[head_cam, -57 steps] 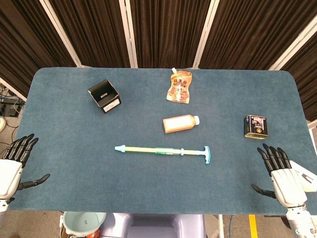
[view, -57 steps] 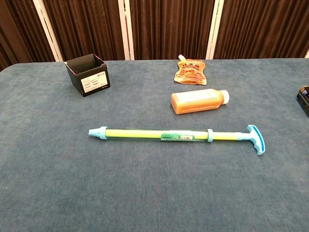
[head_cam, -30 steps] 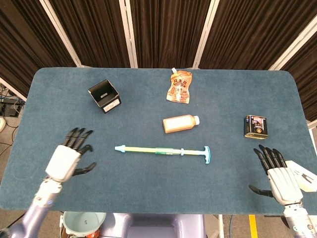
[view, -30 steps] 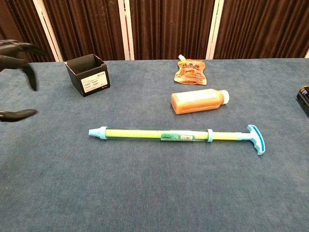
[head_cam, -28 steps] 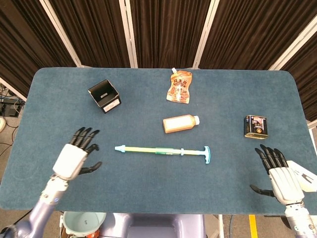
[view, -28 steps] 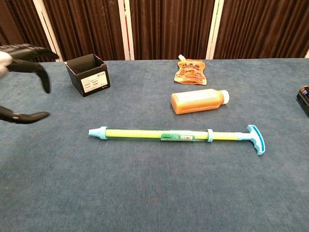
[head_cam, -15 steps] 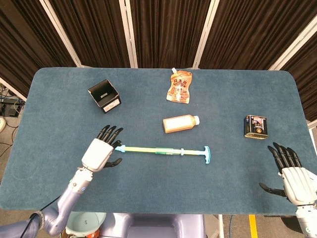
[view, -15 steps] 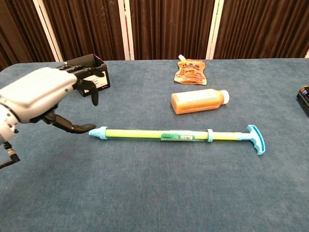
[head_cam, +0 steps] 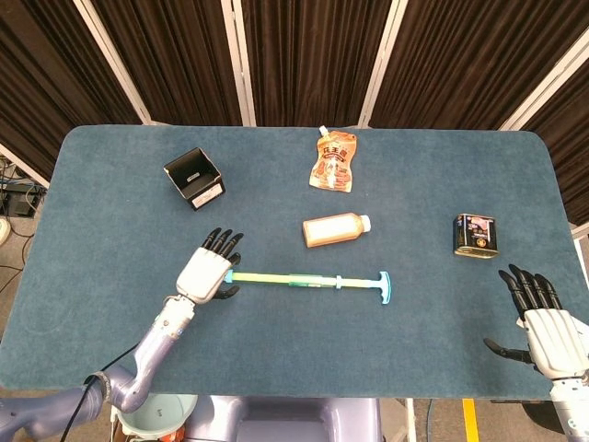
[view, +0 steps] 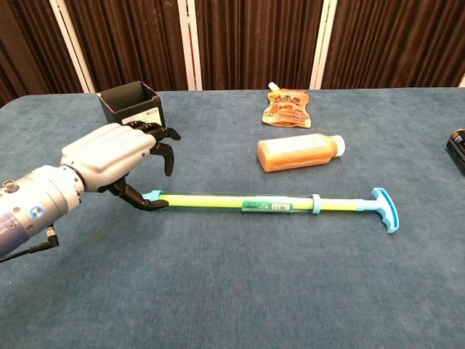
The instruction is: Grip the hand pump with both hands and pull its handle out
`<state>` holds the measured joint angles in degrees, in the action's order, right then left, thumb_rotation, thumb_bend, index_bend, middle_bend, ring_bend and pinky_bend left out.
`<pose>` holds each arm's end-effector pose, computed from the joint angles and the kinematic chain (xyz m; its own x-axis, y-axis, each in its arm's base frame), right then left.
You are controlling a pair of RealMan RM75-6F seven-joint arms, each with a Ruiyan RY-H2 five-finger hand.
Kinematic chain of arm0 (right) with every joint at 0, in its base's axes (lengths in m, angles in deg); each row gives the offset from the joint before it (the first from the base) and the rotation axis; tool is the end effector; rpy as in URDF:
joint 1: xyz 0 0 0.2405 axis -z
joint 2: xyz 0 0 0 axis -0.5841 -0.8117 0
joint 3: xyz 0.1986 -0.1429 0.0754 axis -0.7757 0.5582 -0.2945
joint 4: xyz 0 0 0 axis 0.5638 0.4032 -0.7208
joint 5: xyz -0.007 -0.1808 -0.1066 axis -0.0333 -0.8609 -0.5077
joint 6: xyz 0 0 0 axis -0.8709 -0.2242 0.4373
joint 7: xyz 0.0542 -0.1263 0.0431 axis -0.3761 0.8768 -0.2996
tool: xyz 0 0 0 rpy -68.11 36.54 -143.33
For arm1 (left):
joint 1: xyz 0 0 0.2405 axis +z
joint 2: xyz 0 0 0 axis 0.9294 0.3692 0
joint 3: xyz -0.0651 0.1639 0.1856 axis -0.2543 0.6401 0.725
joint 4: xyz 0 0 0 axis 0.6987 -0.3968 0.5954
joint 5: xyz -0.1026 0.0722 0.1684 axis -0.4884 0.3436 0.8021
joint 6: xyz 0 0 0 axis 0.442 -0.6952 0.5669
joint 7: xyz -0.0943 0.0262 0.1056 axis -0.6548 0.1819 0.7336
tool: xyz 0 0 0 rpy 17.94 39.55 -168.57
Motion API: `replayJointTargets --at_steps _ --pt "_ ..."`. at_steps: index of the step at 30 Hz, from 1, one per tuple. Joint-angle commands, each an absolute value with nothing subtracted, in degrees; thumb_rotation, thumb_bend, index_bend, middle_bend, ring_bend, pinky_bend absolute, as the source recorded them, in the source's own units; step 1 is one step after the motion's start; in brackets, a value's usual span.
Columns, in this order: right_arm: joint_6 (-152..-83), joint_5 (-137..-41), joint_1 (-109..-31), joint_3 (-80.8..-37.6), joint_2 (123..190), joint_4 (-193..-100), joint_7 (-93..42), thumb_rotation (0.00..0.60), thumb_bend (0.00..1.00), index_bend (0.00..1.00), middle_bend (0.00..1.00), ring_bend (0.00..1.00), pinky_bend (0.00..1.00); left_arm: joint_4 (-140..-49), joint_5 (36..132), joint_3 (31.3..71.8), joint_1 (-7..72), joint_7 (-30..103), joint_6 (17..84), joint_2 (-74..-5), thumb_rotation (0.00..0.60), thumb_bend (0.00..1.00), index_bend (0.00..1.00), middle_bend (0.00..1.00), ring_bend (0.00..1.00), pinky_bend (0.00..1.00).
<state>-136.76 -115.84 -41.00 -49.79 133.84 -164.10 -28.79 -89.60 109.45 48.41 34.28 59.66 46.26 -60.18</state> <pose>-0.3130 -0.1757 0.1645 0.3872 -0.0725 0.9192 -0.9213 -0.0687 0.3827 -0.1571 0.3150 -0.0685 0.5885 0.0274 0.8080 0.7116 -0.4921 -0.5015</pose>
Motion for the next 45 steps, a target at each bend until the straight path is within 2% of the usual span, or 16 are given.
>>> replayJointTargets --at_steps 1,7,21,29,38,45 --pt "-136.58 -115.7 -41.12 -49.88 133.94 -164.08 -28.67 0.6 0.0 0.0 0.0 0.0 0.0 -88.49 109.04 48.7 33.49 59.57 45.64 -60.94 0.6 0.22 0.42 0.09 0.08 0.11" --pt "-136.1 -115.45 -41.39 -50.02 134.17 -163.95 -28.45 0.6 0.0 0.0 0.0 0.0 0.0 -87.4 108.96 49.69 32.58 59.55 45.6 -62.06 0.6 0.25 0.43 0.09 0.08 0.11" --pt "-136.47 -115.31 -41.2 -50.13 134.13 -163.92 -28.36 0.6 0.0 0.0 0.0 0.0 0.0 -84.15 107.55 50.82 31.45 59.64 45.42 -63.82 0.6 0.26 0.43 0.08 0.07 0.11" --pt "-136.15 -115.01 -41.34 -50.25 134.26 -163.97 -28.03 0.6 0.0 0.0 0.0 0.0 0.0 -82.2 106.84 51.03 30.72 59.26 45.37 -64.82 0.6 0.36 0.48 0.09 0.07 0.11" --pt "-135.46 -114.51 -41.6 -50.34 134.63 -163.95 -27.09 0.6 0.0 0.0 0.0 0.0 0.0 -80.69 106.78 51.71 30.31 59.57 45.73 -65.54 0.6 0.44 0.57 0.17 0.08 0.11" --pt "-134.39 -115.42 -42.18 -49.73 135.75 -163.56 -26.05 0.6 0.0 0.0 0.0 0.0 0.0 -82.42 108.11 52.73 30.71 58.41 48.04 -64.83 0.6 0.48 0.66 0.27 0.13 0.11"
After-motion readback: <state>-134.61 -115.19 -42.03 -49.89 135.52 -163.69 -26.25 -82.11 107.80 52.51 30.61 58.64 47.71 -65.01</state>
